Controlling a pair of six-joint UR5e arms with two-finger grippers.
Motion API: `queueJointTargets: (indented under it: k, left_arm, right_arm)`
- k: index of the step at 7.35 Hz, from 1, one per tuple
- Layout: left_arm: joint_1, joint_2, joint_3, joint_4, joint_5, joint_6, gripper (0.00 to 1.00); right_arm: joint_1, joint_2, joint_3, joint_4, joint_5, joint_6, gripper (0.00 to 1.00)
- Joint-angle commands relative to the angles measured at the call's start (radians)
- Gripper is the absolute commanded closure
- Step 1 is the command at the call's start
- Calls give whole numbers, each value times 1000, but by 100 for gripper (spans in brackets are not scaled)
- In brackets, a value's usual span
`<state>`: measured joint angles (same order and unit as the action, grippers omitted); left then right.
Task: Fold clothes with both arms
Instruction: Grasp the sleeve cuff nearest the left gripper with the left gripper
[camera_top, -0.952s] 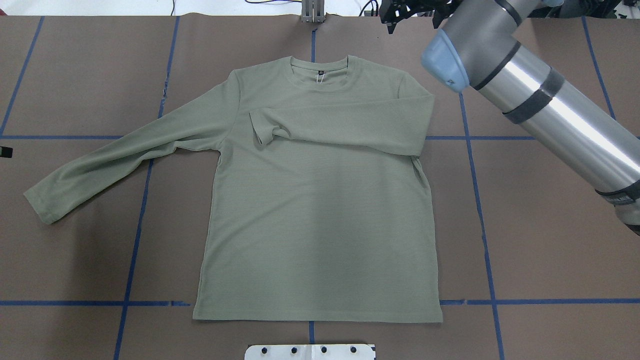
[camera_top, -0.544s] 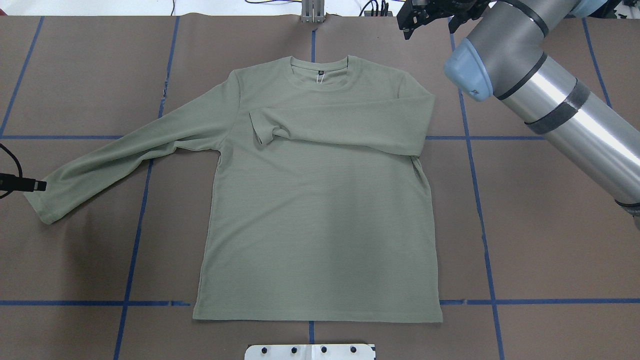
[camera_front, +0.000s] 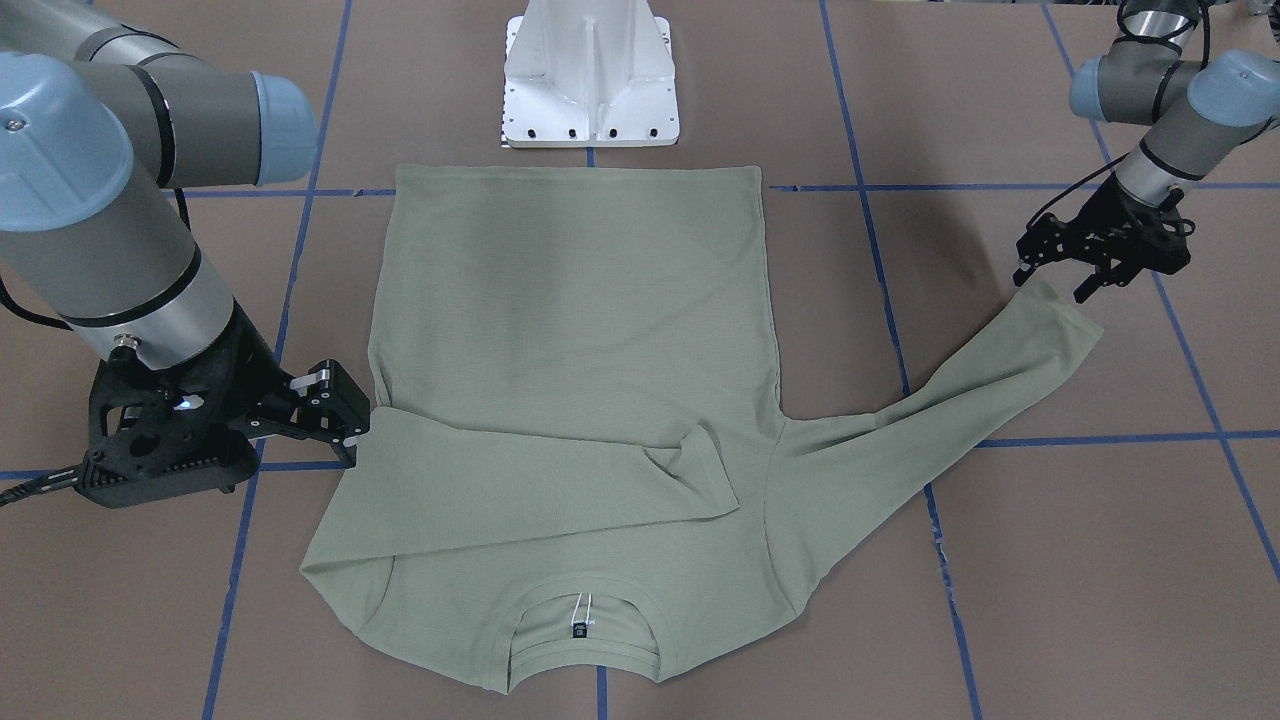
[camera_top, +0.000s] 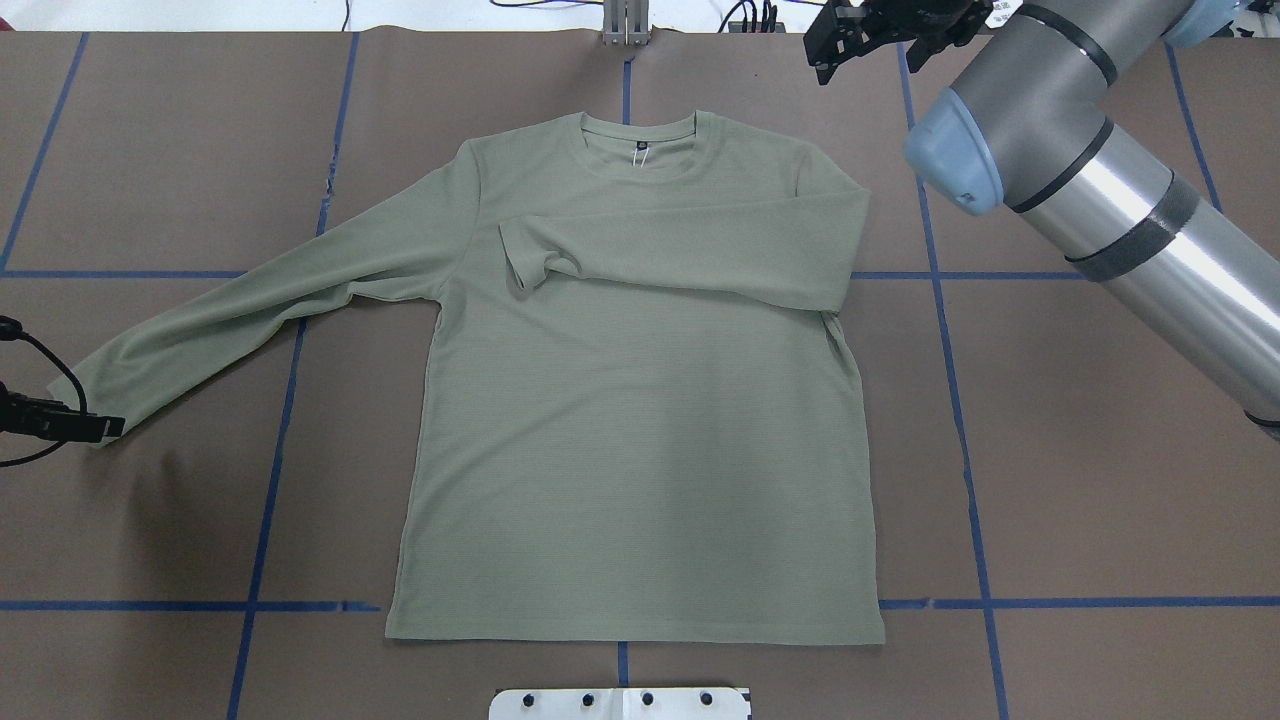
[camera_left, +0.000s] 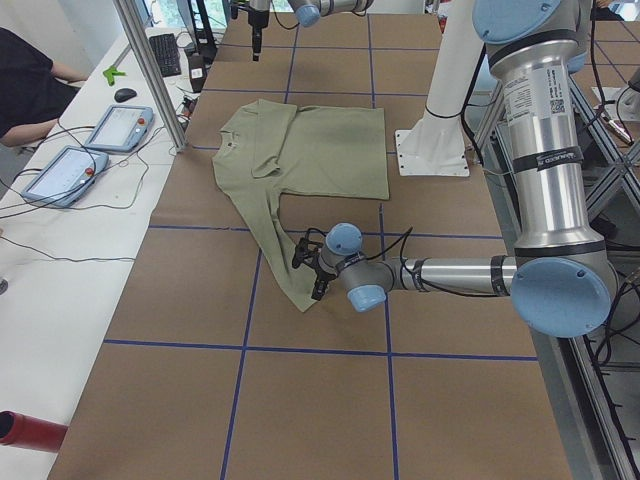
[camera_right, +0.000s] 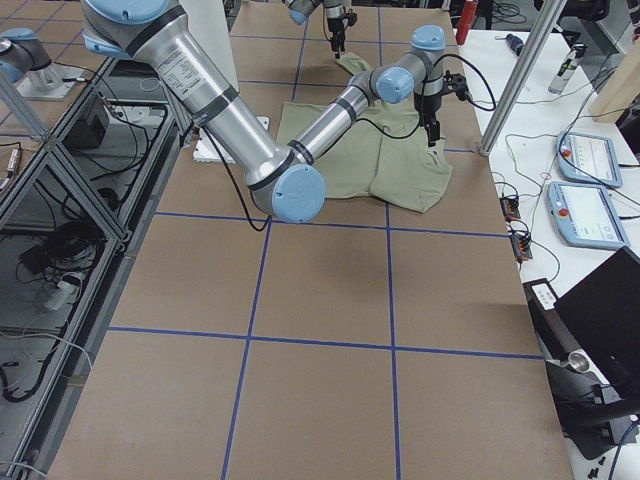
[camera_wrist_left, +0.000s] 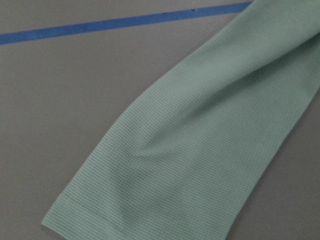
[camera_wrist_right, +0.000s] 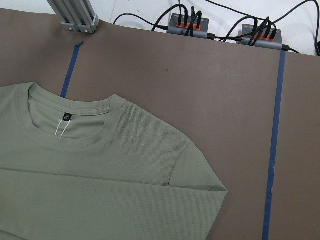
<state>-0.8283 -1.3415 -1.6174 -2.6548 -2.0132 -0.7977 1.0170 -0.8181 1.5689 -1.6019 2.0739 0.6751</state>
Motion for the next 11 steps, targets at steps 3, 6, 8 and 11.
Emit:
queueJointTargets:
  k: [3,6,8,11]
  left_arm:
    - [66,28,-9,3,102,3,24]
    - [66,31,-10,3,102,3,76]
    - [66,31,-12,3,102,3,100]
    - [49,19,-59,12,84,2,100]
  right_arm:
    - [0,-6,3,0,0,1,0]
    - [-2,-6,3,2,0,1,0]
    - [-3,-4,3,2,0,1,0]
    - [-3,-4,2,3,0,3,0]
